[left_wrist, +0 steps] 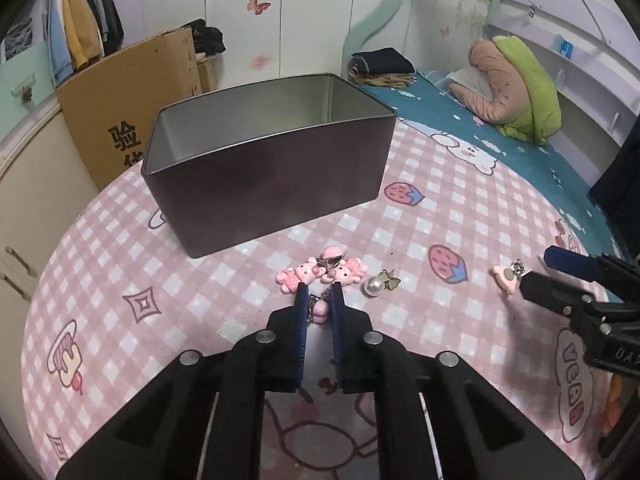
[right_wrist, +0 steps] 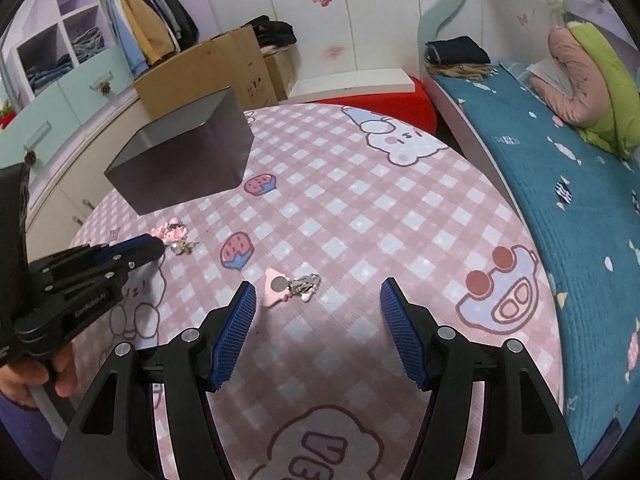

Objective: Organize jewelry
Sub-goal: 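Move the left tool back and grasp the pink charm keychain, then lift the pink keychain with the left tool while the right tool grasps the pink heart earring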

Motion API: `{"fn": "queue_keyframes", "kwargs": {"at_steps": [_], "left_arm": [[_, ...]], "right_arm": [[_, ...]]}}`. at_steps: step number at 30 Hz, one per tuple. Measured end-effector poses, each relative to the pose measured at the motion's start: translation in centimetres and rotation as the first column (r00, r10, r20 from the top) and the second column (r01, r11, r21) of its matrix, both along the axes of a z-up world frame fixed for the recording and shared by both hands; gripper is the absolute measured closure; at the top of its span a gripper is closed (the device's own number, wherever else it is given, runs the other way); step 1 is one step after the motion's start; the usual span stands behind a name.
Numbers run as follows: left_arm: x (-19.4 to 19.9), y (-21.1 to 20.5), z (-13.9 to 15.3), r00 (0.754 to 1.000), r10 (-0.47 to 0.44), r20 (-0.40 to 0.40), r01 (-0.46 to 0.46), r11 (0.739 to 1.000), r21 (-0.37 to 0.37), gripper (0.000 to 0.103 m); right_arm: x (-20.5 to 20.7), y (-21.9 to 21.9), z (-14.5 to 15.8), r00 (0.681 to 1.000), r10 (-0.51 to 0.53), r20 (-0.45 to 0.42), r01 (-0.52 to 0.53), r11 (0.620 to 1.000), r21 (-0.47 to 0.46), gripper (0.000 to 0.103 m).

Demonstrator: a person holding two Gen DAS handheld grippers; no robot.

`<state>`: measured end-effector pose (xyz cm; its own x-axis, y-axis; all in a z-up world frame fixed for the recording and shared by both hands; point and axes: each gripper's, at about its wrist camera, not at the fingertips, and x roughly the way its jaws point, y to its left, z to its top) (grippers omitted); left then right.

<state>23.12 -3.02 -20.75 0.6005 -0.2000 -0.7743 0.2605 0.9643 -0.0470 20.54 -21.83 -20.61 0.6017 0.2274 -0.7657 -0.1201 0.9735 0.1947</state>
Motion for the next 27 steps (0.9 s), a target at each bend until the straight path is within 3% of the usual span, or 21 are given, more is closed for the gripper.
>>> {"fn": "queue_keyframes", "kwargs": {"at_steps": [11,12,13,14,16,27], "left_arm": [[-1.8,2.9,2.5,1.0,-0.009,0.022,0.011,0.996,-0.094,0.094],[-2.0,3.1,2.7,1.0,-0.014,0.024,0.017,0.994,-0.105,0.094],[-2.2,3.5,3.0,1.0,-0.016,0.027,0.019,0.993,-0.116,0.094],[-2.4,3.9,3.3,0.999,-0.018,0.029,0.022,0.991,-0.13,0.094],[-2.7,4.4,3.8,0.999,-0.02,0.033,0.025,0.987,-0.157,0.094],[-4.0,5.5,6.8,0.996,-0.035,0.081,0.054,0.969,-0.243,0.094]], "right_arm": [[0.8,3.0,-0.3,0.999,0.05,0.0,-0.049,0.994,-0.102,0.042],[0.8,3.1,-0.3,0.999,0.048,0.003,-0.048,0.992,-0.118,0.046],[0.8,3.2,-0.2,0.999,0.054,0.004,-0.053,0.991,-0.125,0.06],[0.8,3.4,-0.2,0.999,0.052,0.006,-0.051,0.989,-0.141,0.066],[0.7,3.3,-0.2,0.999,0.052,0.008,-0.05,0.989,-0.139,0.073],[-0.4,2.9,1.5,0.998,0.048,0.036,-0.044,0.994,-0.102,0.073]]}}
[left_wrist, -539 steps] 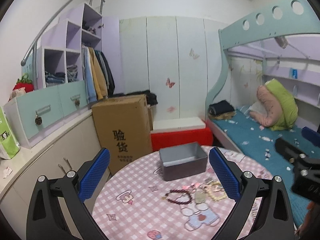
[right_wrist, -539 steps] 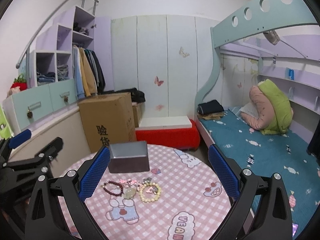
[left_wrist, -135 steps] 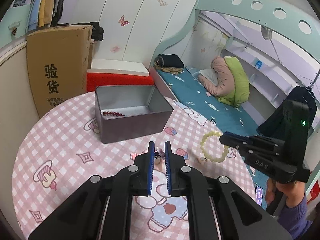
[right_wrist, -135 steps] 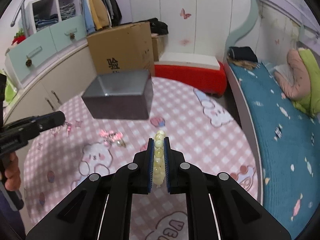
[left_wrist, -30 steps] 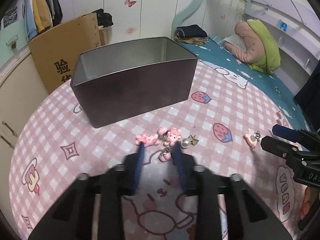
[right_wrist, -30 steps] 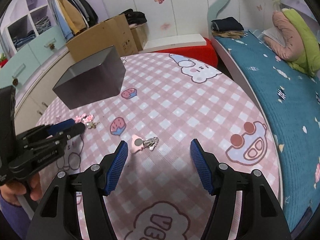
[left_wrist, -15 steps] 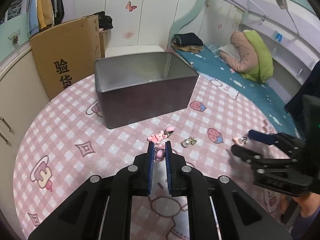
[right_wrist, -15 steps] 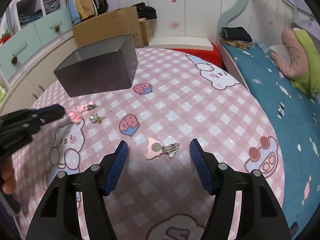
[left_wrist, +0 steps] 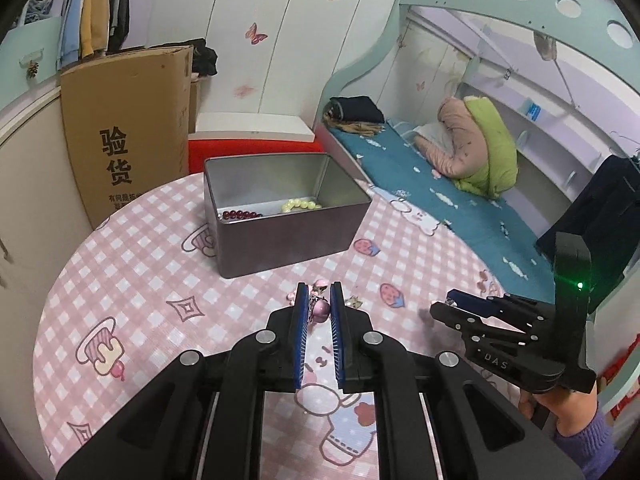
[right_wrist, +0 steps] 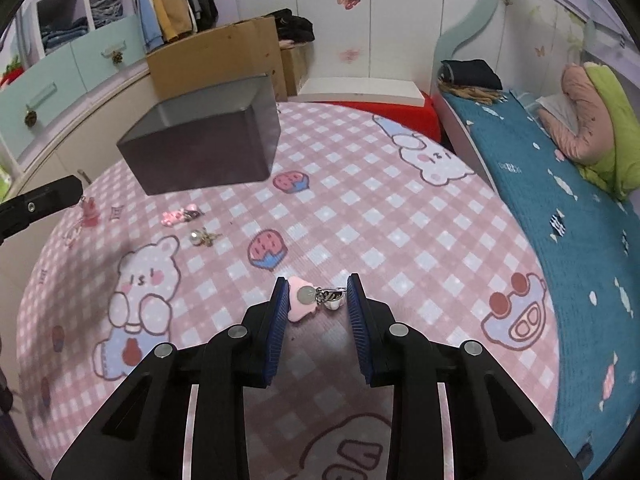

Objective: Organize jewelry
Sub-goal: 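Lift the pink keychain with the left tool while the right tool grasps the pink heart earring, then lower both held items into the grey tin and open both tools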

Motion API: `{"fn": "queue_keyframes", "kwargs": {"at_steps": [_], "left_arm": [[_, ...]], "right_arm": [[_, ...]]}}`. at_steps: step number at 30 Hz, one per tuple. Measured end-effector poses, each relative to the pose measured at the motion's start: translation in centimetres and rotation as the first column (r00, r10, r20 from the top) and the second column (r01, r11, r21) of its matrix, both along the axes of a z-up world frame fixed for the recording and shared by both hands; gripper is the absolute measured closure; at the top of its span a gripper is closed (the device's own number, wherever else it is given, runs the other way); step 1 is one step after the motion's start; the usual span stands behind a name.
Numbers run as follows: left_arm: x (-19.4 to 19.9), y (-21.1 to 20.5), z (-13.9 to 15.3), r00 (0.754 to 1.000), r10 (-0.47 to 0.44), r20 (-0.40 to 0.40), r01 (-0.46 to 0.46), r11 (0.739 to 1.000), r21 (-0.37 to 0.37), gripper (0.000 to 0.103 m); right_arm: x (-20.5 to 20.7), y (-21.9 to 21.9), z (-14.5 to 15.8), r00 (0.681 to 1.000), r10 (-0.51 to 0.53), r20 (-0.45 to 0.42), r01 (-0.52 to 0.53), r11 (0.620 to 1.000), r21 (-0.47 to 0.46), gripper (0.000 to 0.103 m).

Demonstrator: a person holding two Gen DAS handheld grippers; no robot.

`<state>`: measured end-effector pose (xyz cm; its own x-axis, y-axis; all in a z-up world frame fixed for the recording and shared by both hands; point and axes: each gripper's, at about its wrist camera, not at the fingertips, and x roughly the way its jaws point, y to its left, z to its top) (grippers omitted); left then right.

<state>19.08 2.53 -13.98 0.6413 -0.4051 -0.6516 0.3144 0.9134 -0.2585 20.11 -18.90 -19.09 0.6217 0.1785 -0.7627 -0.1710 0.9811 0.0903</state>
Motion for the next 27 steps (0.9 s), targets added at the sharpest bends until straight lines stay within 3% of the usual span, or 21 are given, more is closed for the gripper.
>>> {"fn": "queue_keyframes", "kwargs": {"at_steps": [10,17,27], "left_arm": [[0.6,0.5,2.8,0.998,-0.016,0.058,0.017,1.0,-0.019,0.094],[3.0,1.1,4.8,0.995,0.003,0.095,-0.001,1.0,-0.023,0.094],[9.5,1.6,4.4,1.0,0.018,0.018,-0.017,0.998,-0.067,0.094]], "right_arm": [[1.4,1.9,5.1,0.994,0.049,0.094,-0.053,0.998,0.041,0.073],[4.9,3.6,8.0,0.986,0.083,0.142,-0.099,0.989,0.112,0.073],[11.0,6.5,8.2,0.986,0.126,0.105,-0.143,0.974,0.176,0.073]]}}
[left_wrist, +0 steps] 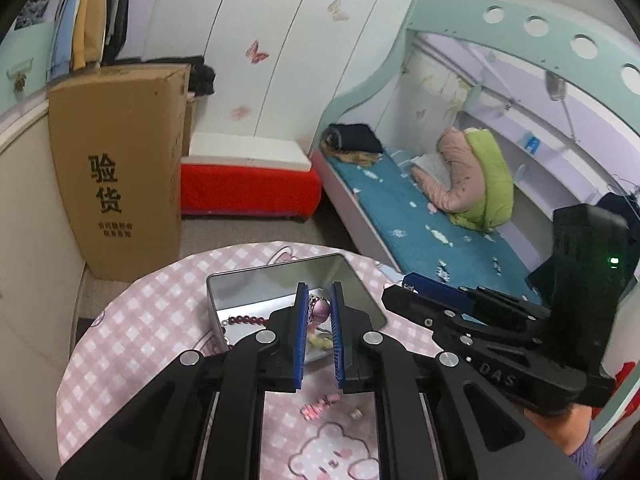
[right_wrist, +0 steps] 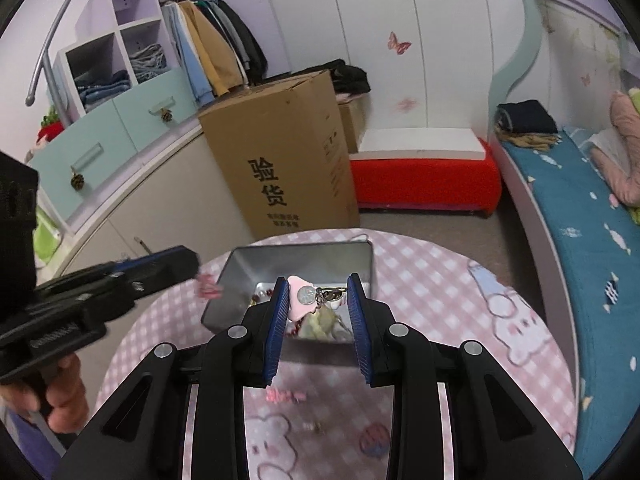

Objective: Organize jewelry
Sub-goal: 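Lower both held items into the grey tin and open both tools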

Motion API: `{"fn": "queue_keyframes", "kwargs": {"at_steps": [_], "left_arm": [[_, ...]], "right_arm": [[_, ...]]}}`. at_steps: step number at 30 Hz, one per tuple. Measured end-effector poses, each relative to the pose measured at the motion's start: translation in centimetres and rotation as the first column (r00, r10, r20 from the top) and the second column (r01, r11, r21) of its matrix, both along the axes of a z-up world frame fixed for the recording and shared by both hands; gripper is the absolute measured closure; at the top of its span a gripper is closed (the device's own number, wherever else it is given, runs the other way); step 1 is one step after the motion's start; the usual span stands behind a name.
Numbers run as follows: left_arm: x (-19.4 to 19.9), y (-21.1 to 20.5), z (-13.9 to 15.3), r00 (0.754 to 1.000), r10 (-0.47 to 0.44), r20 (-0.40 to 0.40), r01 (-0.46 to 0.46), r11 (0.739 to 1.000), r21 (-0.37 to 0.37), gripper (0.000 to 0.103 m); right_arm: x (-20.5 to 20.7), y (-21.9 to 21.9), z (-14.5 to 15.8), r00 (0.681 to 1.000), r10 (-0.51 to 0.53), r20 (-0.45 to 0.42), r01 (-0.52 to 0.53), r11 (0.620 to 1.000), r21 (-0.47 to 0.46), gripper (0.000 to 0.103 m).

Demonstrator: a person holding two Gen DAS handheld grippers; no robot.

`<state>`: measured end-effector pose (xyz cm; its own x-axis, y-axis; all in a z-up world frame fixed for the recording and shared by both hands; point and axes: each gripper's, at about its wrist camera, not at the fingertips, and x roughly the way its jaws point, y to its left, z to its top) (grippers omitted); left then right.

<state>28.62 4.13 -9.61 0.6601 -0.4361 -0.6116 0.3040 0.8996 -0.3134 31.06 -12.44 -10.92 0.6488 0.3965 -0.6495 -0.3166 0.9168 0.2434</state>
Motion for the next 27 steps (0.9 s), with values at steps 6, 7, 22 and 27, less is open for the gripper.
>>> {"fn": "queue_keyframes", "kwargs": {"at_steps": [6,7,22,27], "left_arm": [[1.9,-0.5,-2.8,0.997,0.005,-0.076,-0.003,1.0,0.023,0.094],[2.0,-0.6,-3.4,0.996,0.004,-0.09,-0.002,1.0,0.027,0.094],[2.4,-0.8,-5.2,0.991,0.012,-0.136,-0.006,0.999,0.044,0.093],[2.1,-0.9,-5.2,0.991,0.013,-0.13,-0.007,0.999,0.051,0.079]], "right_arm": [[1.9,1.4,-1.9,0.999,0.019,-0.051,-0.019,1.0,-0.011,0.073],[2.2,1.4,-2.5,0.998,0.02,-0.064,-0.021,1.0,-0.013,0.073],[3.1,1.6,-4.9,0.993,0.013,-0.114,-0.014,1.0,-0.009,0.073],[3.0,1.5,-5.0,0.993,0.014,-0.116,-0.015,1.0,-0.007,0.073]]}}
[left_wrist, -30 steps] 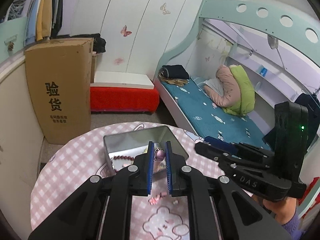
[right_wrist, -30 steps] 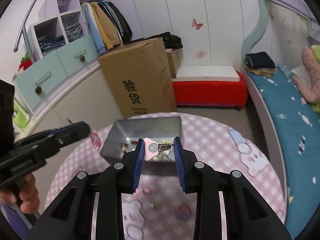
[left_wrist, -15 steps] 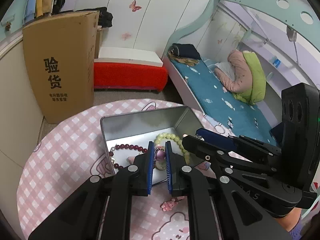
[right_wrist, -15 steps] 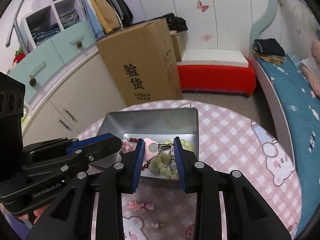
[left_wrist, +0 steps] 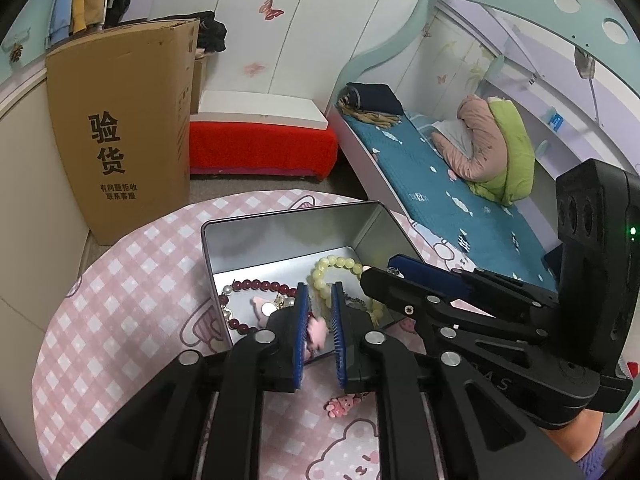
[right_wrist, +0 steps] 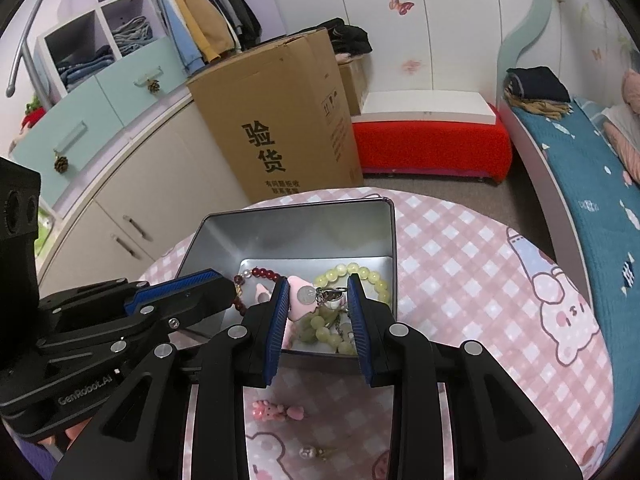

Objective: Organize jewelry

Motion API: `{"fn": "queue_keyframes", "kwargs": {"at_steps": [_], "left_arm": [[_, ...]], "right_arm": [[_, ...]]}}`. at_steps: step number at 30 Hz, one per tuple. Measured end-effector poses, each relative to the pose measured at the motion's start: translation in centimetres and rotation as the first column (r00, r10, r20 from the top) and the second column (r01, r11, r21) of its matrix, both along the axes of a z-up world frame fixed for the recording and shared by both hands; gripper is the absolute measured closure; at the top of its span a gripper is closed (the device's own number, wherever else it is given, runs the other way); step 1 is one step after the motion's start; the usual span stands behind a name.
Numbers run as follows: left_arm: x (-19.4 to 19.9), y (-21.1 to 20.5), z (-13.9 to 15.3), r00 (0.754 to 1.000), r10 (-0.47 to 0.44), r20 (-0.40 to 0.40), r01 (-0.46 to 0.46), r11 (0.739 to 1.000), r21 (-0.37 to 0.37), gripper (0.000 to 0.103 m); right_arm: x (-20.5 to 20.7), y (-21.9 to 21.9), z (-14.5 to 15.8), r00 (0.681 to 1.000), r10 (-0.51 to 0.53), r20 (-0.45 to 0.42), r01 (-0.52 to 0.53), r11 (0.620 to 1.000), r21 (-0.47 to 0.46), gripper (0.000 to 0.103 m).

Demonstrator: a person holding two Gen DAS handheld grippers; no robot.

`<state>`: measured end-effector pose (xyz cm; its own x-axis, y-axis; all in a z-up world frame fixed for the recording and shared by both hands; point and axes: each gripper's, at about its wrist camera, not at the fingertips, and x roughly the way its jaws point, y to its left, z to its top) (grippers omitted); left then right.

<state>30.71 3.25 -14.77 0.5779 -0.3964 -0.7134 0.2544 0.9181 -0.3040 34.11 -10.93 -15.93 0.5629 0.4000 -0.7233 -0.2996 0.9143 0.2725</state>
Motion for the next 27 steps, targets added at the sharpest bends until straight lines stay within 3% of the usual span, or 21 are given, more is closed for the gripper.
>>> {"fn": "queue_keyframes", "kwargs": {"at_steps": [2,13,15,16,17,19,23,27], "left_arm": [[-0.1,0.2,0.2,1.0,0.014,0.006,-0.014,1.0,-0.009,0.071],[-1.2,0.5,1.2,0.999,0.022,0.024,-0.022,1.0,-0.017,0.071],[-1.5,0.6,1.5,0.999,0.022,0.027,-0.022,0.999,-0.025,0.07],[-1.7,0.8,1.7,0.999,0.026,0.03,-0.025,0.999,-0.035,0.068],[-1.9,1.1,1.9,0.999,0.039,0.035,-0.037,0.998,-0.043,0.06],[-2.4,1.3,2.4,0.997,0.058,0.052,-0.055,0.997,-0.049,0.05],[-3.8,1.9,3.8,0.993,0.079,0.083,-0.072,0.994,-0.078,0.046],[-5.2,2.2,4.8,0.989,0.095,0.117,-0.084,0.992,-0.093,0.042]], "right_arm": [[-0.1,0.0,0.0,1.0,-0.001,0.0,0.001,1.0,0.001,0.073],[-0.6,0.0,0.6,1.0,-0.001,0.012,0.001,1.0,0.023,0.071],[-0.9,-0.1,1.1,1.0,-0.01,0.023,0.009,1.0,0.03,0.065],[-1.1,-0.3,1.3,0.999,-0.02,0.029,0.019,1.0,0.023,0.057],[-1.3,-0.5,1.6,0.999,-0.029,0.039,0.028,0.999,0.027,0.053],[-1.7,-0.9,2.3,0.998,-0.032,0.05,0.03,0.999,0.04,0.052],[-2.9,-2.0,3.9,0.994,-0.055,0.091,0.051,0.998,0.043,0.045],[-4.6,-3.3,5.3,0.989,-0.073,0.127,0.068,0.997,0.044,0.044]]}}
